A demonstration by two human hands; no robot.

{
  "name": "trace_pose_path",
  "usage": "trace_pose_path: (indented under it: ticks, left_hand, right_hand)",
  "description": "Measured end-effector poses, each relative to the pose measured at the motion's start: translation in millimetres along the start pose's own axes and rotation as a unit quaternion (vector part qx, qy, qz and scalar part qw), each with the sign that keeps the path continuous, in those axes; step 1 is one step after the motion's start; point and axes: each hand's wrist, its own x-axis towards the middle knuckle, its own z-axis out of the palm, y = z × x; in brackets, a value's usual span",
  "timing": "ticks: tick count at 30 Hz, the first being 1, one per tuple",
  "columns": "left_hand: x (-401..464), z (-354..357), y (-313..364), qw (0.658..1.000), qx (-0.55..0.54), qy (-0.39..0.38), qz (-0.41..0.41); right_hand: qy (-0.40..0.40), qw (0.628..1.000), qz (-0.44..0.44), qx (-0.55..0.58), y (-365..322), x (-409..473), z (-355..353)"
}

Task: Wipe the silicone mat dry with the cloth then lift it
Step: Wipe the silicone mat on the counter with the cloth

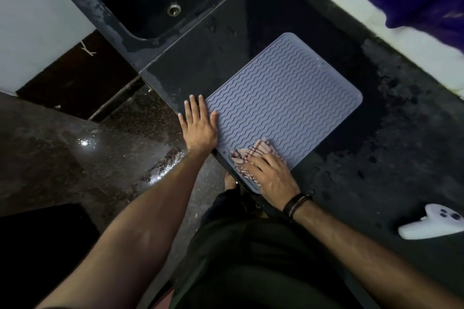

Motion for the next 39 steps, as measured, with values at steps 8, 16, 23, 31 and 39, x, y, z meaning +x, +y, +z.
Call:
trace_pose_path:
  ticks: [8,16,23,31,39]
  left_hand:
    - [0.1,0.6,1.3,1.000,0.001,0.007,-0.007]
    - [2.6,-18.2,5.9,1.000,-0.007,0.019,0.009]
    - [24.7,-35.1,11.6,0.999,-0.014,0.021,0.021]
    - [48.9,-32.8,51.9,0.998,-0.029,-0.015,0.060]
    - [48.5,-3.1,41.7,0.994,0.027,-0.045,0.093]
  right_hand:
    - [0.036,0.999,-0.027,0.021,15.2,-44.6,-2.5]
    - [0.099,0.993,0.045,0.045,14.7,31.7,-29.3]
    - [0.105,0.986,0.123,0.040,39.6,83.2,-56.4]
    - [0.108,0.990,0.094,0.002,42.9,166.1,-64.0]
    - [-0.026,0.989,-0.019,-0.145,71.7,182.3,-41.3]
